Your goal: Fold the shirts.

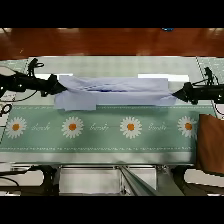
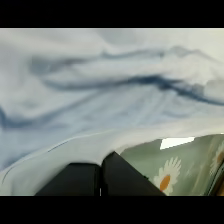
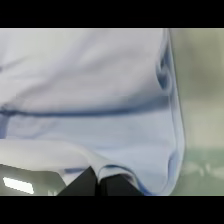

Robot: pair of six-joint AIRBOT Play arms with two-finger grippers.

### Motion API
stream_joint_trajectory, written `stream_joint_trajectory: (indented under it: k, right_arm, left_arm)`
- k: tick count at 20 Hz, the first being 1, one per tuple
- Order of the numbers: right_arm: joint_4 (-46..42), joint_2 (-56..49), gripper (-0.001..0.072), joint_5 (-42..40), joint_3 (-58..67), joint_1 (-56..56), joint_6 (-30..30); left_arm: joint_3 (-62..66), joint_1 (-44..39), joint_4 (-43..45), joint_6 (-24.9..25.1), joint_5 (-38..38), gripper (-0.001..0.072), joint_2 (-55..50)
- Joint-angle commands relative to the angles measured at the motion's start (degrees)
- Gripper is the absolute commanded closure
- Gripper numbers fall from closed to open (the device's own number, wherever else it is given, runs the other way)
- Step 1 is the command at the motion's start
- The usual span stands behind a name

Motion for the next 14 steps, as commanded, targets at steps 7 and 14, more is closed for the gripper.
stream_joint_trajectory:
  k: [7,14]
  right_arm:
    - [1.95,-15.41,0.0687,-3.89,16.63,2.64,2.73]
    - [2.89,-20.57,0.0413,-8.13,20.09,6.38,1.99]
  left_arm:
    - [26.51,-2.4,-0.04,-6.27,-4.13,0.0687,-21.46]
    - [28.89,-2.62,0.09,-6.58,-5.2,0.0314,-24.7]
